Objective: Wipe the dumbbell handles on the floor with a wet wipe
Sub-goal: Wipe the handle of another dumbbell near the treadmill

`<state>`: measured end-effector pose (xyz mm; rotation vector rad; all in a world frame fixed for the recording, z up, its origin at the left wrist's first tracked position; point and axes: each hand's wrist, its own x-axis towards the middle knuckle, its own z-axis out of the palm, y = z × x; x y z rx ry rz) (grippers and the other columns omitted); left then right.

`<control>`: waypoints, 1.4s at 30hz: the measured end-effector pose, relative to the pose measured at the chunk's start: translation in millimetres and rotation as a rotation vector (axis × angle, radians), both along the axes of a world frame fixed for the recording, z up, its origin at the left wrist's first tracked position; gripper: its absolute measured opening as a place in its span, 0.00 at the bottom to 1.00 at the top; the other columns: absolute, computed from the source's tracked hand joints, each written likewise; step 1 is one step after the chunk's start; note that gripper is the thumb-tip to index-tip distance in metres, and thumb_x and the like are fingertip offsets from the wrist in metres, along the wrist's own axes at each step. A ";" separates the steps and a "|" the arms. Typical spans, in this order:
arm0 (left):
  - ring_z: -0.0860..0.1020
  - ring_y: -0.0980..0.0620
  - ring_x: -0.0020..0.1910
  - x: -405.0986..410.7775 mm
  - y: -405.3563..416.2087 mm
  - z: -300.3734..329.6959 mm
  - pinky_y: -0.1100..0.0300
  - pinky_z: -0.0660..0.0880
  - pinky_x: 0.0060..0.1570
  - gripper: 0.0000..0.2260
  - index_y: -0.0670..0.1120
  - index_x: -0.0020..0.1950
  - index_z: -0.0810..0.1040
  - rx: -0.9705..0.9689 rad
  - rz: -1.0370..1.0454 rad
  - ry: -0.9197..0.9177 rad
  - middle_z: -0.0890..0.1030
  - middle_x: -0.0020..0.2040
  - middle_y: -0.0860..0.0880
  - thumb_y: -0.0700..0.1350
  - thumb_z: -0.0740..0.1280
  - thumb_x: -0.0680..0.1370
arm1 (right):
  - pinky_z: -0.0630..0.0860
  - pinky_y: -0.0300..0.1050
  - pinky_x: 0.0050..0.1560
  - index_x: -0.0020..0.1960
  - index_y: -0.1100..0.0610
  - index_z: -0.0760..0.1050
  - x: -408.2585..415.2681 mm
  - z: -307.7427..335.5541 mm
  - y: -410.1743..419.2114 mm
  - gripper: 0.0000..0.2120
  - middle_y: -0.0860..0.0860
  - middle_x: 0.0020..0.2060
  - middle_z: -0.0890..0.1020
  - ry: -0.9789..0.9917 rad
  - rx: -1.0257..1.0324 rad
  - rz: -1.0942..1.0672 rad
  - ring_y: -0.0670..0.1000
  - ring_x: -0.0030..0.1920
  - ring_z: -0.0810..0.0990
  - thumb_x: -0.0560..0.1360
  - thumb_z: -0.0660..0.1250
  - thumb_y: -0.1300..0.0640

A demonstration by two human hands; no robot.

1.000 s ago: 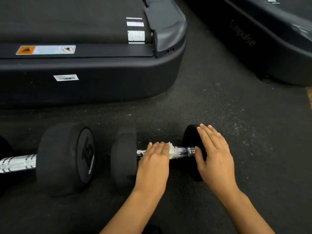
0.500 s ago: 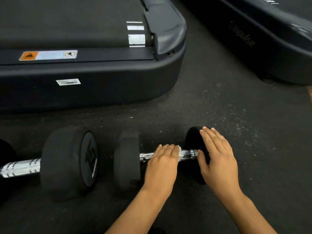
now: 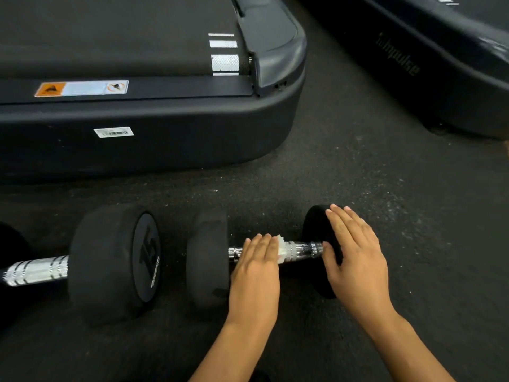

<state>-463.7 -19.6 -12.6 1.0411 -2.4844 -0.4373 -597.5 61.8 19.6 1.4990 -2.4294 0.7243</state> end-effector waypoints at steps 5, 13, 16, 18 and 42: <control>0.82 0.48 0.50 -5.5 -3.3 -0.9 0.46 0.71 0.57 0.16 0.40 0.52 0.82 -0.116 -0.054 0.017 0.83 0.49 0.44 0.33 0.70 0.65 | 0.58 0.48 0.69 0.66 0.62 0.70 1.9 -0.4 2.5 0.24 0.55 0.65 0.73 0.002 -0.011 -0.002 0.52 0.69 0.64 0.71 0.63 0.61; 0.83 0.47 0.46 -7.8 -0.7 1.6 0.49 0.77 0.50 0.15 0.39 0.49 0.83 -0.159 -0.049 0.019 0.84 0.46 0.43 0.34 0.72 0.63 | 0.57 0.46 0.70 0.67 0.62 0.70 2.3 0.4 2.8 0.24 0.54 0.66 0.73 0.001 0.014 0.000 0.51 0.69 0.63 0.72 0.62 0.59; 0.80 0.50 0.55 3.0 0.8 -5.4 0.51 0.75 0.56 0.21 0.41 0.56 0.81 -0.186 -0.172 0.012 0.82 0.54 0.45 0.38 0.54 0.69 | 0.56 0.46 0.70 0.67 0.62 0.70 1.8 0.2 1.7 0.24 0.54 0.66 0.72 -0.003 0.021 0.002 0.51 0.69 0.63 0.72 0.63 0.60; 0.79 0.49 0.57 7.1 0.9 -7.3 0.49 0.74 0.57 0.21 0.41 0.57 0.80 -0.212 -0.212 0.058 0.81 0.56 0.45 0.37 0.54 0.70 | 0.57 0.46 0.69 0.67 0.62 0.70 1.4 0.9 1.1 0.23 0.55 0.66 0.73 0.000 0.017 -0.003 0.51 0.69 0.63 0.72 0.64 0.61; 0.79 0.46 0.46 -70.4 -41.9 34.6 0.49 0.75 0.47 0.08 0.48 0.50 0.80 0.415 -0.248 -0.338 0.80 0.46 0.46 0.46 0.62 0.79 | 0.55 0.46 0.70 0.67 0.62 0.70 2.5 -0.4 0.8 0.24 0.55 0.66 0.72 0.029 0.030 -0.025 0.53 0.69 0.64 0.71 0.65 0.63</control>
